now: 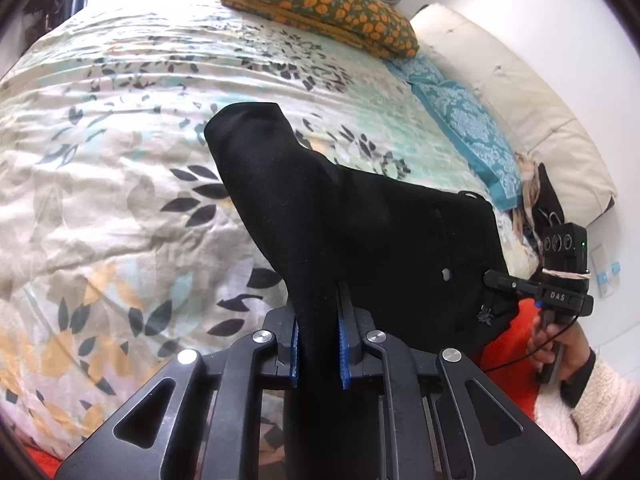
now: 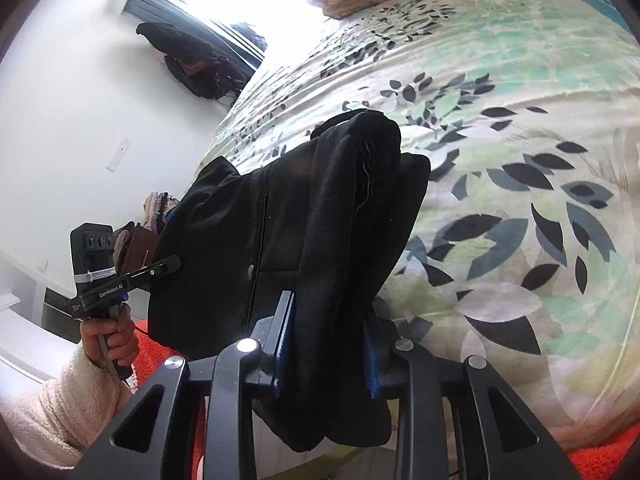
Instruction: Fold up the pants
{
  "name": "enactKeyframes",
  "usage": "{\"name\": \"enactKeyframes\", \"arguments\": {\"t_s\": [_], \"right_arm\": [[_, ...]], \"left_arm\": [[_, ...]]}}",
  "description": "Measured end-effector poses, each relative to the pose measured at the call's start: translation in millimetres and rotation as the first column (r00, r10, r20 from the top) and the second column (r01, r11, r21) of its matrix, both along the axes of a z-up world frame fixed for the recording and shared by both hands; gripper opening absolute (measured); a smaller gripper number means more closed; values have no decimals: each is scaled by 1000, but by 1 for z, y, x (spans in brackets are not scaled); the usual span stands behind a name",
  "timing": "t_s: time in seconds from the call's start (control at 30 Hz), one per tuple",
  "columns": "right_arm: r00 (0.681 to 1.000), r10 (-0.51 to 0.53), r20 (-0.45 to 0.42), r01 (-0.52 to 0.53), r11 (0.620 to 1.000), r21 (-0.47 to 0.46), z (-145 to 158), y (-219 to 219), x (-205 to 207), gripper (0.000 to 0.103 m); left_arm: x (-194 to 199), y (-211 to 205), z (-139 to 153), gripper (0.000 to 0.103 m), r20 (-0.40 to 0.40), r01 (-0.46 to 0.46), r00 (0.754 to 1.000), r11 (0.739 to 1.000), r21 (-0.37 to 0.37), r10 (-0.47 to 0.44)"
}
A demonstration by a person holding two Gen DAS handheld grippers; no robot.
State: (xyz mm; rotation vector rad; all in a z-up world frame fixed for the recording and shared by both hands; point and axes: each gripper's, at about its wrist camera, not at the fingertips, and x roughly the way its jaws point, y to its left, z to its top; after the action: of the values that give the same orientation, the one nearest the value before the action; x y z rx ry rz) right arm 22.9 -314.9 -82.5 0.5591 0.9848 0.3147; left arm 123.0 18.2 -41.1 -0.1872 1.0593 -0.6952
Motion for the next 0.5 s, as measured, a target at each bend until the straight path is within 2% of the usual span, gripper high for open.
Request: {"name": "enactKeyframes", "arguments": {"t_s": [0.13,0.23,0.33,0.37,0.4,0.43,0.47,0.5], "right_arm": [[998,18,58,-19,1000,5,24,7,16,30],[998,22,62,-21,1000,-11,27,6,38,30],[999,29,23,-27,998,-52,8,8,62,30],[1000,28,-5,-28,997,-68,-4,10,68,30],[999,23,-35,-26,996,-91,-16,12,71,33],[998,7,-60,-14,991,-130,-28,13,73,37],[997,-16,-74,4,988,-153,-36,12,72,51],[995,-54,-79,41,987,-152,-40,8,68,74]], "left_arm": [[17,16,13,13,24,-41,999,999,-29,41],[31,17,7,13,27,-76,997,997,-16,76],[45,2,-23,15,35,-75,997,991,107,71],[47,-2,-39,23,29,-82,997,982,168,78],[50,-5,-52,30,33,-108,994,962,252,103],[50,-4,-62,45,43,-141,990,939,314,134],[47,1,-63,55,58,-176,984,928,330,166],[43,7,-59,55,80,-212,977,923,322,196]]}}
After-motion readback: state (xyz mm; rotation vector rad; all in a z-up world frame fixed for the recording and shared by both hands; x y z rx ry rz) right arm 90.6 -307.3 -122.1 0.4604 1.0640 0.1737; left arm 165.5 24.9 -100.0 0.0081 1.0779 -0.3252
